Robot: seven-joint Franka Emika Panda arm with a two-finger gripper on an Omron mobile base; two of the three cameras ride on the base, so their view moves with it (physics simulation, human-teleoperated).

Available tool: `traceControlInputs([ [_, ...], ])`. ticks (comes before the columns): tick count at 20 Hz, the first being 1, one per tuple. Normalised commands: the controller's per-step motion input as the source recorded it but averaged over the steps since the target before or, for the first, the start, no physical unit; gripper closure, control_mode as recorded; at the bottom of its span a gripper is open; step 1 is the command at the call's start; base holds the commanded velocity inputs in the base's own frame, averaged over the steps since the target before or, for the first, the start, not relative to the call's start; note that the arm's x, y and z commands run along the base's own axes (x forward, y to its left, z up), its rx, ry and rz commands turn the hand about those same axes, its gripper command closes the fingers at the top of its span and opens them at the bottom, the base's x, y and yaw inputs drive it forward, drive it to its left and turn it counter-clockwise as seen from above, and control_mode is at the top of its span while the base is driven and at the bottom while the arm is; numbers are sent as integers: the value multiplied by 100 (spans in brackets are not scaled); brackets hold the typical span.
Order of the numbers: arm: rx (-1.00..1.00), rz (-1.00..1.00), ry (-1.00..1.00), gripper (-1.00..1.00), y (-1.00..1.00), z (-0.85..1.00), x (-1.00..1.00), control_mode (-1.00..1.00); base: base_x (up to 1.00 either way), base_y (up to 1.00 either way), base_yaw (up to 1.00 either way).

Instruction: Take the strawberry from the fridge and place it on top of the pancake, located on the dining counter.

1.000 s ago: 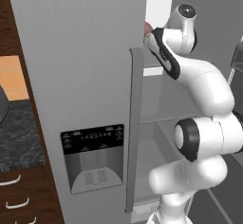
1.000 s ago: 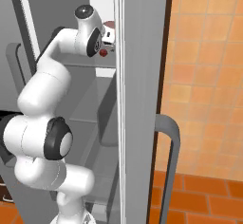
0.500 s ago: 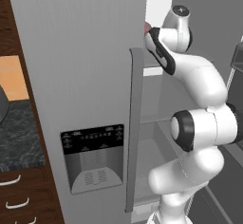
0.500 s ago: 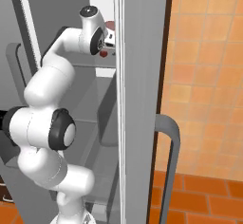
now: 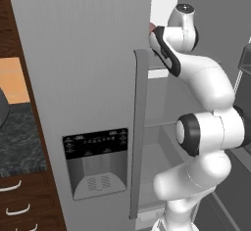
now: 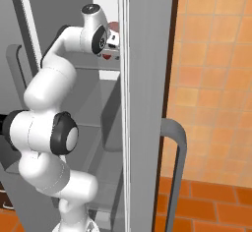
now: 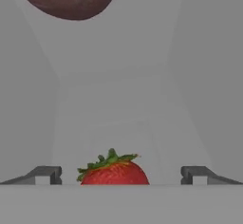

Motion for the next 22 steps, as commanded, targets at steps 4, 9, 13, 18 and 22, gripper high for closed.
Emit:
traceControlInputs([
  [4,0,-6,0,-100,8,-32,-2,-100,0,0,0],
  [9,2,-1,-1,100,8,-22,10,-100,0,0,0],
  [13,0,0,-11,100,8,-16,3,-100,0,0,0],
  [18,0,-2,-5,100,0,-5,-11,-100,0,0,0],
  [22,0,-5,0,100,-6,0,-69,-100,0,0,0],
])
